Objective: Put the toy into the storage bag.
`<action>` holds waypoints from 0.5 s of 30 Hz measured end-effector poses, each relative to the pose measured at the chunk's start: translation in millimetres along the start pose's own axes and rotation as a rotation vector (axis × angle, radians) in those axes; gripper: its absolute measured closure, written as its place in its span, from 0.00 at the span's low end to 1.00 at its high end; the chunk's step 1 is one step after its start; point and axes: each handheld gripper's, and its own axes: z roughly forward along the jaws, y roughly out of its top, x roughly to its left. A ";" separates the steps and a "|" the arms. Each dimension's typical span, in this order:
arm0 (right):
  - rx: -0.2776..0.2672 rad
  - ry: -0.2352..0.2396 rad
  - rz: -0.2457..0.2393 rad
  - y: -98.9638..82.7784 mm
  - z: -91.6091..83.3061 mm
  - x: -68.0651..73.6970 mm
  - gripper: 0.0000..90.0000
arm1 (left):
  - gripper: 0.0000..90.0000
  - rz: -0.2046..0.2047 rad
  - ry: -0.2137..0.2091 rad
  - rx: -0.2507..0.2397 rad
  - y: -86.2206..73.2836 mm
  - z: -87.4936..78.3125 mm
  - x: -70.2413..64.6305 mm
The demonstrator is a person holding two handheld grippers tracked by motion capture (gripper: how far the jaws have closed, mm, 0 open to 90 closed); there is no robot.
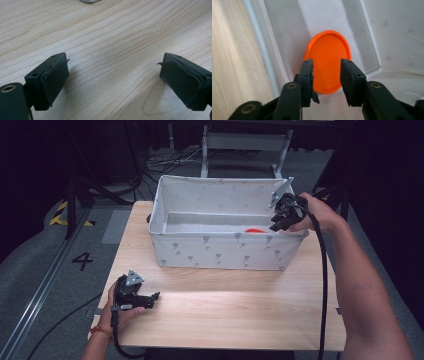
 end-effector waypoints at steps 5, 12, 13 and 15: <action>-0.060 -0.028 0.024 -0.8 -2.8 3.8 0.58 | 0.10 0.000 0.000 0.000 0.0 0.0 0.0; -0.175 -0.088 0.119 -1.1 -10.4 11.5 0.36 | 0.10 0.001 0.000 0.000 0.0 -0.1 0.0; -0.190 -0.093 0.139 -2.5 -11.3 11.7 0.35 | 0.10 0.001 0.000 0.000 0.0 -0.1 0.0; -0.230 -0.105 0.193 -5.7 -13.7 11.1 0.32 | 0.10 0.001 0.000 0.001 0.0 -0.1 0.0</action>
